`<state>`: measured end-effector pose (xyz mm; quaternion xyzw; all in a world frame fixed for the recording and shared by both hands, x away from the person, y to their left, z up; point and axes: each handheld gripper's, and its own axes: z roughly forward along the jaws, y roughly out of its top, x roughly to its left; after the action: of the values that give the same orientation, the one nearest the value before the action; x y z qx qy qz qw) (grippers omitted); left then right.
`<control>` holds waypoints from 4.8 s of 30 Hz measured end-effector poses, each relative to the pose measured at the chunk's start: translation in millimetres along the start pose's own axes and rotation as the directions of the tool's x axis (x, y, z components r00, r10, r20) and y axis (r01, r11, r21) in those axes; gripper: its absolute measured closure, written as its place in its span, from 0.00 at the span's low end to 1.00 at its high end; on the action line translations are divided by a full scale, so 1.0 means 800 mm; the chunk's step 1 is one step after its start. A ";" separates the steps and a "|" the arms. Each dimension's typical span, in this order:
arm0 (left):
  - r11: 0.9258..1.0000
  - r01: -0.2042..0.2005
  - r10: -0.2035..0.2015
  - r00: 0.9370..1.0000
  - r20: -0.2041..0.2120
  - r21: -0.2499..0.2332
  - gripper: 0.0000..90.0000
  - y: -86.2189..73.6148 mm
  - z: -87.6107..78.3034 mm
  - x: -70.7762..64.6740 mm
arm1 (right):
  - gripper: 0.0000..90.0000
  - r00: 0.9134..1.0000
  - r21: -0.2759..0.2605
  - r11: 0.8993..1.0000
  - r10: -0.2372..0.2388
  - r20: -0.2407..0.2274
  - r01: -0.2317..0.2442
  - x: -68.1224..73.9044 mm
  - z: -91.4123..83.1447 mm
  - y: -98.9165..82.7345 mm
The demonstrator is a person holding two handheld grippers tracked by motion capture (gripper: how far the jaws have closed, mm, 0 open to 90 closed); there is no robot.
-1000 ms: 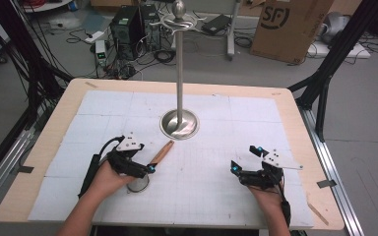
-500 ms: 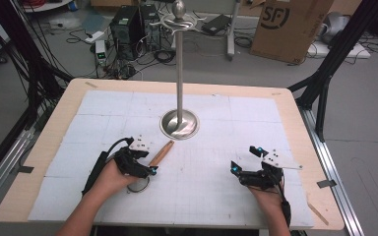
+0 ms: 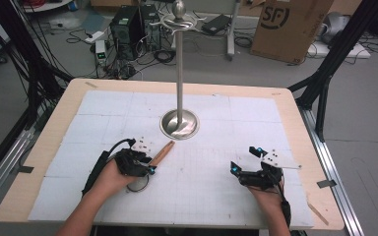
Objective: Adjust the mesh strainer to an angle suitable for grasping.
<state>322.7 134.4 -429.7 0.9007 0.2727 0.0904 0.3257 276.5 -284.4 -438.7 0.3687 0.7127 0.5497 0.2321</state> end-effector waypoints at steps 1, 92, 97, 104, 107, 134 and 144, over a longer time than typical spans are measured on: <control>1.000 -0.017 0.017 1.000 0.003 0.009 0.68 0.001 -0.001 0.000 | 0.06 1.000 0.000 1.000 0.000 0.000 0.000 0.000 0.000 0.000; 0.975 -0.094 0.085 0.995 0.051 0.202 0.77 0.036 0.006 -0.001 | 0.06 1.000 0.039 0.999 0.008 0.006 -0.009 -0.002 0.001 -0.004; 0.980 -0.095 0.084 0.994 0.070 0.173 0.78 0.036 0.003 -0.003 | 0.06 1.000 0.039 0.999 0.003 0.007 -0.003 -0.002 0.001 -0.004; 0.975 -0.075 0.061 0.995 0.073 0.209 0.77 0.037 0.009 -0.001 | 0.06 1.000 0.034 0.999 -0.003 0.009 0.002 -0.002 0.001 -0.004; 0.973 -0.073 0.059 0.996 0.070 0.221 0.74 0.039 0.009 0.000 | 0.06 1.000 0.035 0.999 -0.001 0.007 0.001 -0.002 0.001 -0.004; 0.916 -0.115 0.111 0.993 0.031 0.385 0.76 0.061 0.018 -0.009 | 0.06 1.000 0.036 0.999 0.003 0.009 -0.004 -0.003 -0.001 -0.004; 0.932 -0.136 0.133 0.991 0.033 0.336 0.77 0.054 0.013 -0.010 | 0.06 1.000 0.040 0.999 0.007 0.009 -0.007 -0.003 0.000 -0.004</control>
<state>338.6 96.9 -410.4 0.9601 0.2204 0.0602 0.1612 277.3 -286.6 -442.2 0.3780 0.7214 0.5345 0.2258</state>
